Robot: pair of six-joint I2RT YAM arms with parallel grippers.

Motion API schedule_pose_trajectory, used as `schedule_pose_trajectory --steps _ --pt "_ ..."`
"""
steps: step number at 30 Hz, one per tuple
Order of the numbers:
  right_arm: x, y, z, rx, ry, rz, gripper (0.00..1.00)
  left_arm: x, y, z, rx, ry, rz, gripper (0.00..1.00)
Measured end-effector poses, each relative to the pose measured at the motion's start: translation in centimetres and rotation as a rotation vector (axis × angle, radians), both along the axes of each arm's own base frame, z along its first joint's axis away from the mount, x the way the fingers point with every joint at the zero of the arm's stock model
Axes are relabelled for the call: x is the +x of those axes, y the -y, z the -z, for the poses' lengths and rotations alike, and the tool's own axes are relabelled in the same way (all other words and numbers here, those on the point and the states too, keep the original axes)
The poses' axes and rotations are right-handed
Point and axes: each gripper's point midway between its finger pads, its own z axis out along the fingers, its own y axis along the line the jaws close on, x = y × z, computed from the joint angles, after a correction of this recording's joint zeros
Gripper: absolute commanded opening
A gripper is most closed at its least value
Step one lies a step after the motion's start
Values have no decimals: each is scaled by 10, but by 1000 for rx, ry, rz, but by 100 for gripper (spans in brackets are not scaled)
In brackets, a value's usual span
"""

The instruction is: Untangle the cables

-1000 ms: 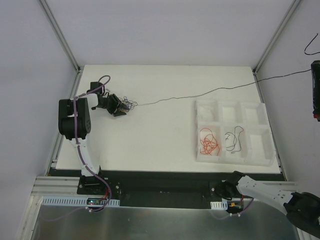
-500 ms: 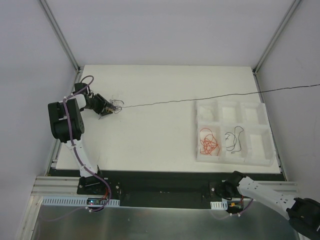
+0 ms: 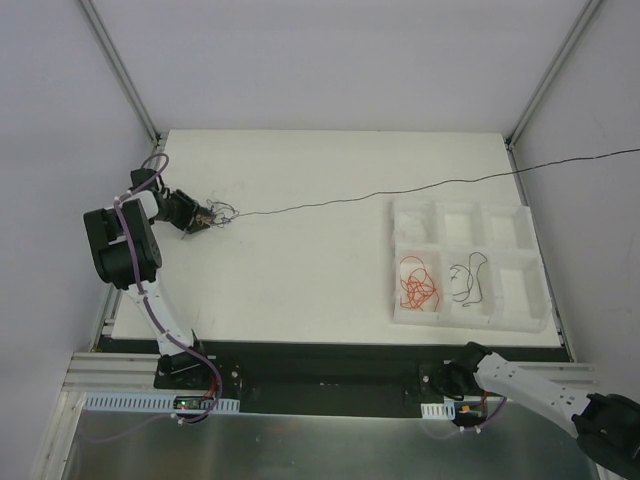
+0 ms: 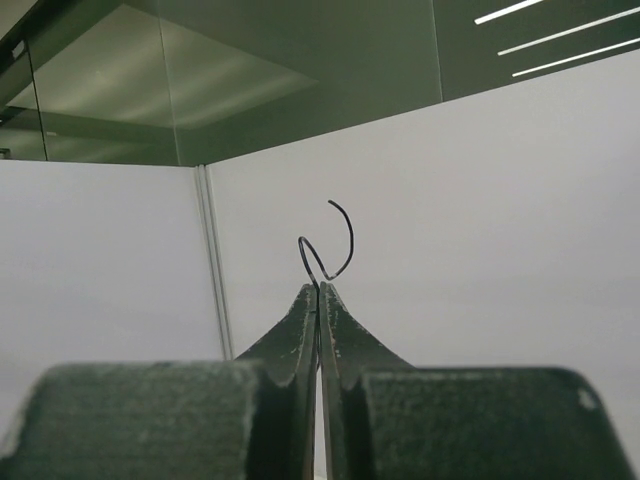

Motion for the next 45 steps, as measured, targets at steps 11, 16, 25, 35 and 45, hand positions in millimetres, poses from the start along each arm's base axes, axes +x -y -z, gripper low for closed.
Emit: schedule_pose_trajectory --steps 11,16,25,35,45 --pt "-41 49 -4 75 78 40 0 -6 -37 1 -6 -12 -90 39" --pt "-40 53 -4 77 75 68 0 -7 -41 1 -7 -12 -100 39" --pt "-39 56 -5 76 78 89 0 -9 -50 0 -11 -11 -121 39" --pt "-59 69 -15 98 129 70 0 -9 -50 0 -10 -10 -119 37" --pt "-62 65 -17 143 146 -2 0 -9 -54 1 -10 -10 -127 38"
